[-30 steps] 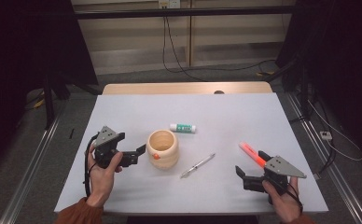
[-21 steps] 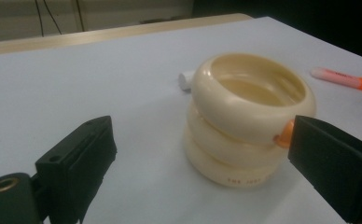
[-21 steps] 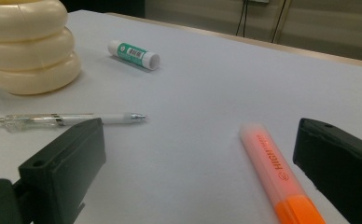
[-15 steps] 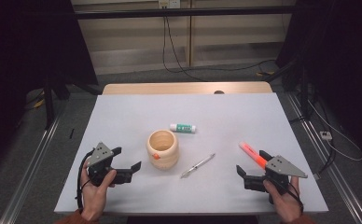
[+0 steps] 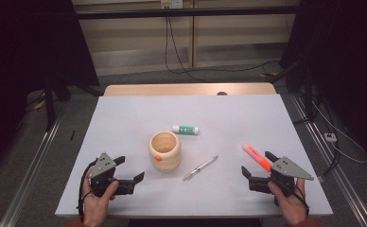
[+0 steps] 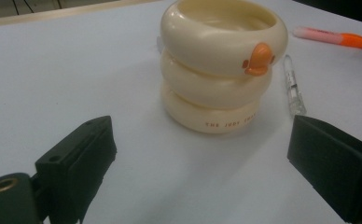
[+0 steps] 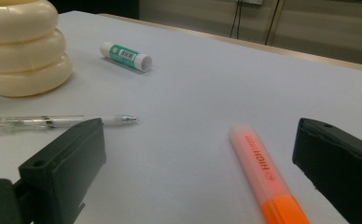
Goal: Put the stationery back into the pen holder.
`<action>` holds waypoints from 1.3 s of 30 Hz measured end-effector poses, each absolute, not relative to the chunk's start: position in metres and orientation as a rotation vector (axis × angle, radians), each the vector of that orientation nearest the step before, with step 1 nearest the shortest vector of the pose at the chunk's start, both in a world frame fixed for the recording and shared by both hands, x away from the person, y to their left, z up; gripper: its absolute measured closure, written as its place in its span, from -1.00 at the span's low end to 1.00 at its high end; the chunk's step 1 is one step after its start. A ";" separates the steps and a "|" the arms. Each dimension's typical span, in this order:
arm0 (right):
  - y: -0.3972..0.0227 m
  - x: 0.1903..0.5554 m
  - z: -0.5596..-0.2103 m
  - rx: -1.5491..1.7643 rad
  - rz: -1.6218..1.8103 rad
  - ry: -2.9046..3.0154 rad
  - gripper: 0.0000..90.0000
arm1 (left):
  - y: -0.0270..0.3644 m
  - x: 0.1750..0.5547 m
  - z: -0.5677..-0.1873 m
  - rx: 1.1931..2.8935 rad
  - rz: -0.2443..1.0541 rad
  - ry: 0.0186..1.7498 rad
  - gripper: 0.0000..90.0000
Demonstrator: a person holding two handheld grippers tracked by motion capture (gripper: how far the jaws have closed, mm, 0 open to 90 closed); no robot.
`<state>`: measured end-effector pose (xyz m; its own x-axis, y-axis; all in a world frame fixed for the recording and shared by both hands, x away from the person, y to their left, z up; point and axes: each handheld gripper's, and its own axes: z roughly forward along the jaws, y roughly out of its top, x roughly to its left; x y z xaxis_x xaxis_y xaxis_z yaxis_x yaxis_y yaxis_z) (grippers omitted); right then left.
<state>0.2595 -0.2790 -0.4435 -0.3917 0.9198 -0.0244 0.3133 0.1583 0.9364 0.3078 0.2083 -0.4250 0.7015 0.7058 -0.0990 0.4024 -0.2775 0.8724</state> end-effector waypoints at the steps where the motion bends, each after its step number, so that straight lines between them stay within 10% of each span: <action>1: -0.280 0.260 -0.443 1.178 1.226 1.811 -0.94 | 0.208 0.308 -0.426 1.912 0.378 0.861 -0.83; 39: -0.313 0.355 -0.414 1.432 0.991 2.204 -0.78 | 0.205 0.306 -0.431 1.966 0.338 0.859 -0.83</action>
<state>0.3552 -0.3126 -0.4136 -0.4395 0.8933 0.0939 0.6629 0.2520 0.7050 0.3060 0.2045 -0.4312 0.7169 0.6891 -0.1056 0.4323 -0.3206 0.8428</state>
